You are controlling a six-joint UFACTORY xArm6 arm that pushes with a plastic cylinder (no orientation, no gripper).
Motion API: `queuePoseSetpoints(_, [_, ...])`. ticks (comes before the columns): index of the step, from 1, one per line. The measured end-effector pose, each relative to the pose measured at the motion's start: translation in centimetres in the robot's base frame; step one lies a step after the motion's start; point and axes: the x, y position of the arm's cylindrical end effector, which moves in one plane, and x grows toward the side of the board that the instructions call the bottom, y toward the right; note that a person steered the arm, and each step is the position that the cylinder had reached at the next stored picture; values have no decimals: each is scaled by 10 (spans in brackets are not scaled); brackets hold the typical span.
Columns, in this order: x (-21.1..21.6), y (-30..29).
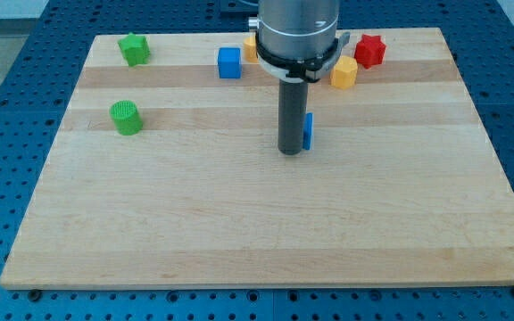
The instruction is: Move the blue triangle slightly to the up towards right
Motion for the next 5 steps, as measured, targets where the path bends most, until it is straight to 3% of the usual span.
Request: queuePoseSetpoints(5, [-57,20])
